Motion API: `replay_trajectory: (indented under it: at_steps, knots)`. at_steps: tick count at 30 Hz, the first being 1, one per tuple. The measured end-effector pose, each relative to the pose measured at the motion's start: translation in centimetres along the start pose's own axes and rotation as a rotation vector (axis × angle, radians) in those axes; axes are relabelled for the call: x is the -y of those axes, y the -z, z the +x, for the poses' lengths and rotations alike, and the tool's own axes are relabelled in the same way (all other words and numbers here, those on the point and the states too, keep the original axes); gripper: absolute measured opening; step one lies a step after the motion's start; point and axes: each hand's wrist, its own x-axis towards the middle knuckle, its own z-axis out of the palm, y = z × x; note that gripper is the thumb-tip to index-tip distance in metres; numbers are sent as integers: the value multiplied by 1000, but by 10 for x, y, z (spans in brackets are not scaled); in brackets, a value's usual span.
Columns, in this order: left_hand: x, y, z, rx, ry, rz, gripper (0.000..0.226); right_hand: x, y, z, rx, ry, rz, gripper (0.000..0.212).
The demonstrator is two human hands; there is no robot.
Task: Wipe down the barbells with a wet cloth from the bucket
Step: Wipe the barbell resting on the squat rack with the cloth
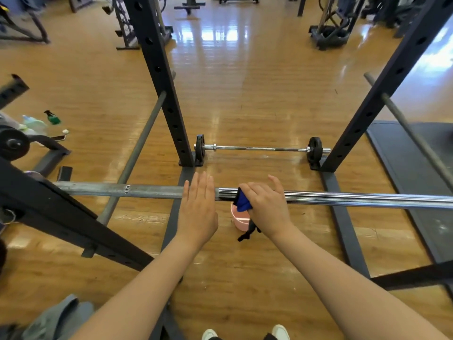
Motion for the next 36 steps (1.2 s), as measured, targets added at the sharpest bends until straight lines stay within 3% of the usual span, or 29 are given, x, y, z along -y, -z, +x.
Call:
replay_trajectory:
  at_steps: [15,22,24,26,31,36]
  knots:
    - [-135,10,9,33,-64,-4,83,-174,77,-90,37,-134,-30,55]
    - [-221,20,26,11,-207,-58,59,-237,105,-124,29,-218,-78,51]
    - [-236,18,28,16,-233,-46,76,-249,110,-131,27,-235,-92,51]
    - [-243,18,30,2,-222,-59,82,-258,114,-137,28,-251,-100,51]
    - [-236,22,29,3,-284,-10,59,-262,115,-138,-19,-253,-53,48]
    - [-216,22,28,-7,-336,18,77,-252,108,-137,-69,-323,-61,42]
